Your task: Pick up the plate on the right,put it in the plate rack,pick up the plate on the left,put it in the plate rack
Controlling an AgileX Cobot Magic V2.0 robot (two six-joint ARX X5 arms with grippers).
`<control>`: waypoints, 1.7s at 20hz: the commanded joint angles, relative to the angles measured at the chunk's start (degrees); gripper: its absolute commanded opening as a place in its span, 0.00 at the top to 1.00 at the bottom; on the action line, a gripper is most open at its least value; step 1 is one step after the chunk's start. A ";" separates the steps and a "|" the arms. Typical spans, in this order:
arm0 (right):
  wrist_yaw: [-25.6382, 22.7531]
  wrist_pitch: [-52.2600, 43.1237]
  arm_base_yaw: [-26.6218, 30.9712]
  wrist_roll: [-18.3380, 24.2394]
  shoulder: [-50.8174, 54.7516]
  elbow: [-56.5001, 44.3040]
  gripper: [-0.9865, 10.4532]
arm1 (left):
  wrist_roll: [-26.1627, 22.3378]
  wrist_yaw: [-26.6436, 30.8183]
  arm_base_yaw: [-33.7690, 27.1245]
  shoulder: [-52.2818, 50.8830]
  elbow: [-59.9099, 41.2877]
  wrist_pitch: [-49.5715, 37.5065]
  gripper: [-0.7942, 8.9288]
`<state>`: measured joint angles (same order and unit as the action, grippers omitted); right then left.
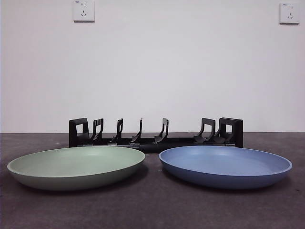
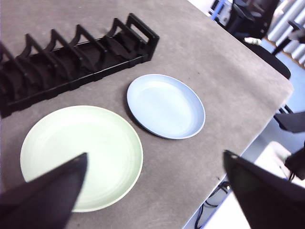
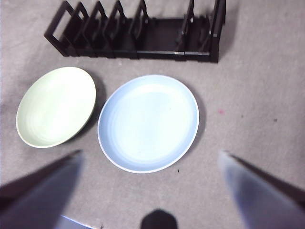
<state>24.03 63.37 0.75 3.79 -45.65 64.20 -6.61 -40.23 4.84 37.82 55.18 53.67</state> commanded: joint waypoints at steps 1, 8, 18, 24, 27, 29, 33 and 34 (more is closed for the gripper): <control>0.22 -0.42 -0.11 -0.85 -2.73 0.24 0.39 | -3.21 -0.46 2.75 0.52 0.20 -2.27 0.23; 1.05 -3.78 -1.95 -2.10 -21.49 0.24 0.39 | -9.92 4.74 12.31 4.57 0.20 -3.89 0.24; -4.90 -12.68 -6.86 -2.29 -43.56 0.24 0.46 | -12.55 6.75 18.23 10.64 0.20 -9.64 0.24; -7.41 -15.67 -7.91 -2.32 -49.72 0.24 0.56 | -14.67 12.26 21.51 12.76 0.22 -9.62 0.24; -7.58 -16.92 -7.91 -2.32 -51.65 0.24 0.59 | -15.58 15.56 22.97 13.57 0.22 -9.79 0.24; -7.61 -17.55 -7.91 -2.32 -52.70 0.24 0.59 | -16.39 17.99 23.74 14.05 0.20 -9.92 0.24; -7.63 -17.84 -7.93 -2.29 -54.62 0.24 0.62 | -17.38 21.70 24.96 14.99 0.22 -10.10 0.24; -7.63 -17.99 -7.93 -2.29 -55.10 0.24 0.66 | -17.64 22.56 25.27 15.21 0.22 -10.12 0.24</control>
<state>16.47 45.54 -7.07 1.74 -99.83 64.49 -22.85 -18.06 29.78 52.86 55.18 44.14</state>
